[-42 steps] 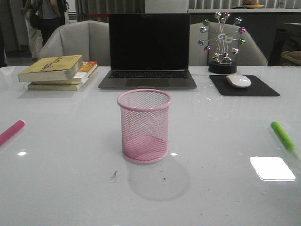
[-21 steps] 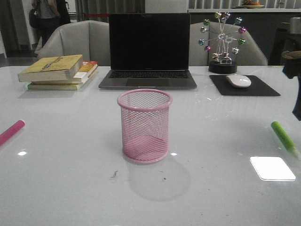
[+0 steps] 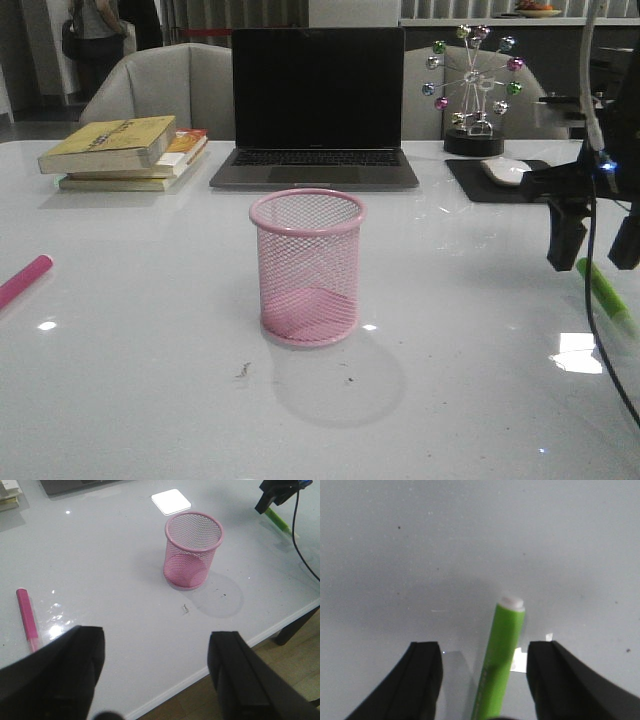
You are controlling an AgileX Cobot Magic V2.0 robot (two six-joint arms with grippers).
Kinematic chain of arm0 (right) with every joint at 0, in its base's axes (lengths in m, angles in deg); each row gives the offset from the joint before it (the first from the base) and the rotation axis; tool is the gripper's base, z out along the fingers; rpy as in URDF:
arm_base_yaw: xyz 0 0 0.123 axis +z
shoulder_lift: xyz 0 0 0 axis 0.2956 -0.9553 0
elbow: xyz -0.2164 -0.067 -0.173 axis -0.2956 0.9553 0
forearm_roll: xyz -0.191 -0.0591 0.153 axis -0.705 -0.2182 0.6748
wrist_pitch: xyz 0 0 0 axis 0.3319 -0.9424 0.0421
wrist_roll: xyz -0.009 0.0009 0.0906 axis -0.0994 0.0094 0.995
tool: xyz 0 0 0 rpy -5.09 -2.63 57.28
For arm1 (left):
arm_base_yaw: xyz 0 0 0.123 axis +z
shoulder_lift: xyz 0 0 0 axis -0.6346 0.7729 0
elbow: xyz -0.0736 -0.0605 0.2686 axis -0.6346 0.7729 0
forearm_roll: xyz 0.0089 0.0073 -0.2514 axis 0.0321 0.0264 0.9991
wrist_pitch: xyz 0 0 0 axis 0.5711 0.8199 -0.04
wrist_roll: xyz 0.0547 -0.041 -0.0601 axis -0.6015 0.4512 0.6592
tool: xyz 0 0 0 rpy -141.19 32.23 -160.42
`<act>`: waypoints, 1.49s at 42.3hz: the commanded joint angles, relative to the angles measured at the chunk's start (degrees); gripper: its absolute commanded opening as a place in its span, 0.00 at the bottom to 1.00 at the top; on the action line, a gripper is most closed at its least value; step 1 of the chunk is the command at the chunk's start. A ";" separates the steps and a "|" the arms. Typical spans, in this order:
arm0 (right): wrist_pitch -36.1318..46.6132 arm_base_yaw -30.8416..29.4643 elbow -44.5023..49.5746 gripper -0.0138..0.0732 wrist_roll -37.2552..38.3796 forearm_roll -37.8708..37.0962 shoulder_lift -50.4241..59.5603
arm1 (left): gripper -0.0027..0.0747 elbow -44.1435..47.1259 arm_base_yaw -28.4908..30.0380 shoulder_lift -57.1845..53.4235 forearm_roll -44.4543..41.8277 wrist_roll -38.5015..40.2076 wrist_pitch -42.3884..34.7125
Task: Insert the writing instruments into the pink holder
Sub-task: 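Lower the right gripper onto the lime-green marker and grasp it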
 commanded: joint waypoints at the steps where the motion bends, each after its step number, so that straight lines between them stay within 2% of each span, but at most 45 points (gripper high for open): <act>1: 0.40 -0.03 -3.07 0.72 0.79 -0.91 1.14 | 0.69 -1.89 -0.46 0.34 1.15 -0.06 -3.81; 12: -0.49 -0.03 -3.84 0.72 1.07 -1.26 -0.85 | 0.69 -1.89 -0.46 0.34 1.15 -0.06 -3.81; 15: -1.18 -0.03 -3.84 0.66 1.07 -1.44 -1.24 | 0.69 -1.89 -0.46 0.34 1.15 -0.06 -3.81; 23: -1.05 -0.03 -3.84 0.38 1.07 -1.49 -1.15 | 0.69 -1.89 -0.46 0.34 1.15 -0.06 -3.81; 26: -0.84 -0.03 -3.84 0.31 1.07 -1.49 -0.42 | 0.69 -1.89 -0.46 0.34 1.15 -0.06 -3.81; 36: 2.05 1.48 -2.44 0.29 0.75 -1.38 8.26 | 0.69 -1.89 -0.46 0.34 1.15 -0.06 -3.81; 40: 9.83 4.60 1.05 0.29 0.57 -1.38 15.12 | 0.69 -1.89 -0.46 0.34 1.15 -0.06 -3.81; 43: 18.70 8.10 5.38 0.29 0.28 -1.38 21.00 | 0.69 -1.89 -0.46 0.34 1.15 -0.06 -3.81; 52: 51.67 20.31 20.74 0.29 0.23 -1.45 34.19 | 0.69 -1.89 -0.46 0.34 1.15 -0.06 -3.81; 56: 66.79 25.04 26.45 0.29 0.23 -1.45 35.59 | 0.69 -1.89 -0.46 0.34 1.15 -0.06 -3.81; 63: 81.95 30.08 31.67 0.29 0.23 -1.51 32.71 | 0.69 -1.89 -0.46 0.34 1.15 -0.06 -3.81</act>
